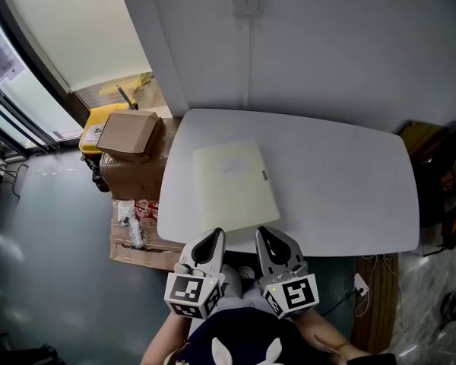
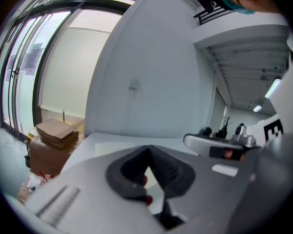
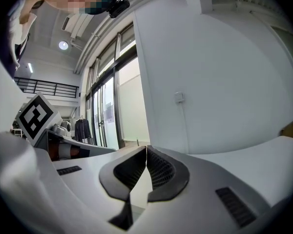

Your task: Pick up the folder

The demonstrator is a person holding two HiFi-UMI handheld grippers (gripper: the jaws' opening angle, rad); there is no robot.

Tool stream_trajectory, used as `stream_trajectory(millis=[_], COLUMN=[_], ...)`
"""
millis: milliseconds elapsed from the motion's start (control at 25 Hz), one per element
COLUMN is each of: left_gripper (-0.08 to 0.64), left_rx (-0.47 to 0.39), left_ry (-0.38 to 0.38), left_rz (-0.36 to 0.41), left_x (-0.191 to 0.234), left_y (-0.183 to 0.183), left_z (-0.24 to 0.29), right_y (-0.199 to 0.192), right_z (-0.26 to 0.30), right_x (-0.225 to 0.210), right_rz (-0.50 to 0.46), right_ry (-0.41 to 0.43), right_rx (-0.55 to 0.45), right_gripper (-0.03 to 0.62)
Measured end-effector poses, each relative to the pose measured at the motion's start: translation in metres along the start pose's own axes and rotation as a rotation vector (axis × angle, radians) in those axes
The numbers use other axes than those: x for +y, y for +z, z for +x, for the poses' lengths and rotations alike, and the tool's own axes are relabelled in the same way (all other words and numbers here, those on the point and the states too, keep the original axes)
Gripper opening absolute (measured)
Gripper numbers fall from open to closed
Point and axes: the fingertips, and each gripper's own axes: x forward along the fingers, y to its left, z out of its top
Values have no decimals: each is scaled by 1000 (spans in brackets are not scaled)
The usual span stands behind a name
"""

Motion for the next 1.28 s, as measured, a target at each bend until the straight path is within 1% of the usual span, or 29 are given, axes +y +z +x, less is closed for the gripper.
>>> stream_trajectory(millis=[280,480,640,840,960,1080,1200,1280], left_gripper=[5,5,5,5,5,11,14,34], left_rx=[27,56,59,70,57,50,63,71], left_ry=[27,27,23,34,51,52,54,45], left_rz=[-44,-58,-71,-93,-123,-149,-153,-155], left_x=[11,17,20,30,41,52,63,68], left_y=[-8,-11,-7,-10,-7,-4,-2,1], left_z=[-2,10,20,28,32,37,46,53], right_y=[-3,-9,-9,-13,-15,-18,-21,-22], right_z=[1,7,12,21,29,40,51,59], right_x=[4,1,-4,-12,-16,-19,-24,-26], right_rz=[0,9,2,0,4,2,7,10], right_ry=[14,13,18,2,-10,-19,-30,-33], right_rx=[6,36,57,70,82,100,126,145], right_gripper=[10,11,11,11,11,12,12,12])
